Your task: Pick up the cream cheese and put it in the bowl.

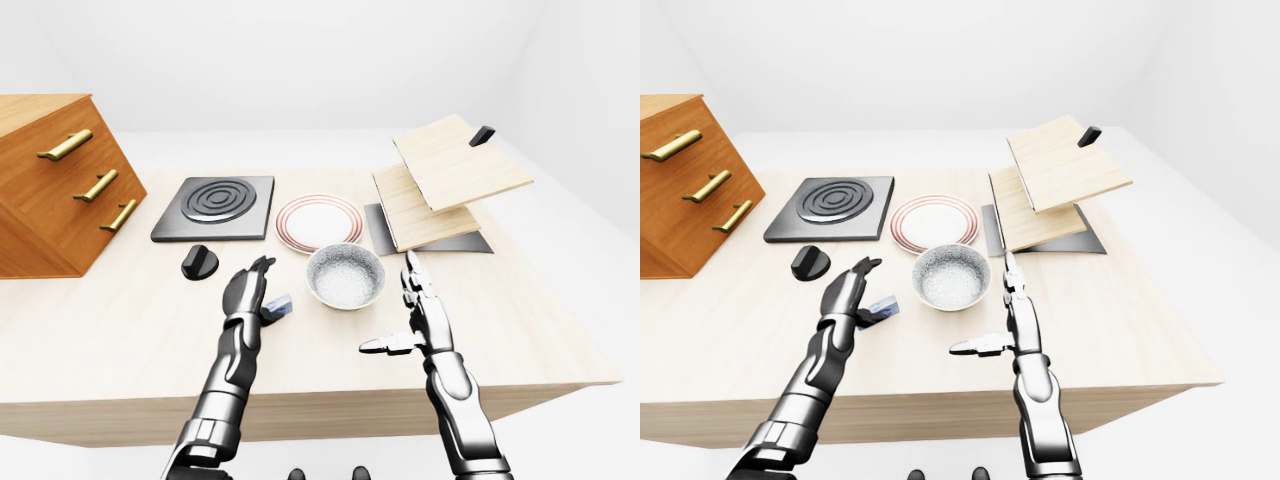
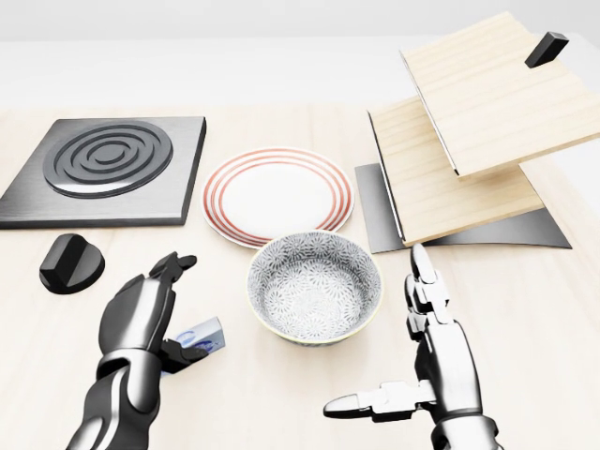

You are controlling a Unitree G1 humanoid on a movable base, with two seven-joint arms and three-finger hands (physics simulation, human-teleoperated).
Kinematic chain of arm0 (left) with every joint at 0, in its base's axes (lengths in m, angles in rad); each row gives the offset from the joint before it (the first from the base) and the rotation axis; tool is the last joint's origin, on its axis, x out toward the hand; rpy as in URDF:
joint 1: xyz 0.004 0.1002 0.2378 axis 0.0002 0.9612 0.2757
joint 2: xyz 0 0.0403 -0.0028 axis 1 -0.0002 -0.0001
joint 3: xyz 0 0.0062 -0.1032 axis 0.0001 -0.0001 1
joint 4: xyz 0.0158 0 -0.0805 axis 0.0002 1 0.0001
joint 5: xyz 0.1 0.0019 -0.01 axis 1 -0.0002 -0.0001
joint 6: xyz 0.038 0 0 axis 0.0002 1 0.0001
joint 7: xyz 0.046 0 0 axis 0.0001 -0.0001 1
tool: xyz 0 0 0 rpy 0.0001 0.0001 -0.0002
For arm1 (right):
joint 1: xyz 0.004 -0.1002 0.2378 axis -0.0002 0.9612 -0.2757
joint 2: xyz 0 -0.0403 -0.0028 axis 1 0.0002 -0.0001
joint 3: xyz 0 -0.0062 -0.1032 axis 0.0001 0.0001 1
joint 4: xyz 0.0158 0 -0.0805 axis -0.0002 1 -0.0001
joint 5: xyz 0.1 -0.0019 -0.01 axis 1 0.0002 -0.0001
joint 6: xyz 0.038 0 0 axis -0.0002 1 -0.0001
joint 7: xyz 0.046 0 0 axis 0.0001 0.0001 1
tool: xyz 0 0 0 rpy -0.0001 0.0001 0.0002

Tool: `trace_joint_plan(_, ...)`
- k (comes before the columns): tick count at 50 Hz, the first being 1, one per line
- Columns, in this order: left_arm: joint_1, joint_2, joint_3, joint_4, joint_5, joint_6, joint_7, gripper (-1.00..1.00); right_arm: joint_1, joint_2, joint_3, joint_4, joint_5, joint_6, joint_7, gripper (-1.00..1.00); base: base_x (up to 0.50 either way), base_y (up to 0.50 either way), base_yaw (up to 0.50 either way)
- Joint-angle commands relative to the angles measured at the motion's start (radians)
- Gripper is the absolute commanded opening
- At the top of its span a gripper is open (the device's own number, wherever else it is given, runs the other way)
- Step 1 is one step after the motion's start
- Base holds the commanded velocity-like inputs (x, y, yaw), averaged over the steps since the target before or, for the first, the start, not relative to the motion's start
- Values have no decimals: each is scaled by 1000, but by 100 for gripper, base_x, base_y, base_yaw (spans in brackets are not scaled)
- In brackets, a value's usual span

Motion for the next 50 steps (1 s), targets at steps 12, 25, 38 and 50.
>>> trace_joint_plan(12,-141,8,-18,344,-113,0,57,32,-3,-2,-8,-15,21,23,11,100,0,0,0)
trace_joint_plan(25,-186,8,-26,479,-129,-25,94,-7,2,-2,-9,-26,23,27,13,100,0,0,0)
trace_joint_plan(38,-192,11,-31,514,-132,-35,98,-100,1,-2,-11,-26,22,27,10,100,0,0,0)
trace_joint_plan(50,-62,16,-21,4,-68,0,-131,-100,-5,-1,-8,-12,17,20,8,100,0,0,0)
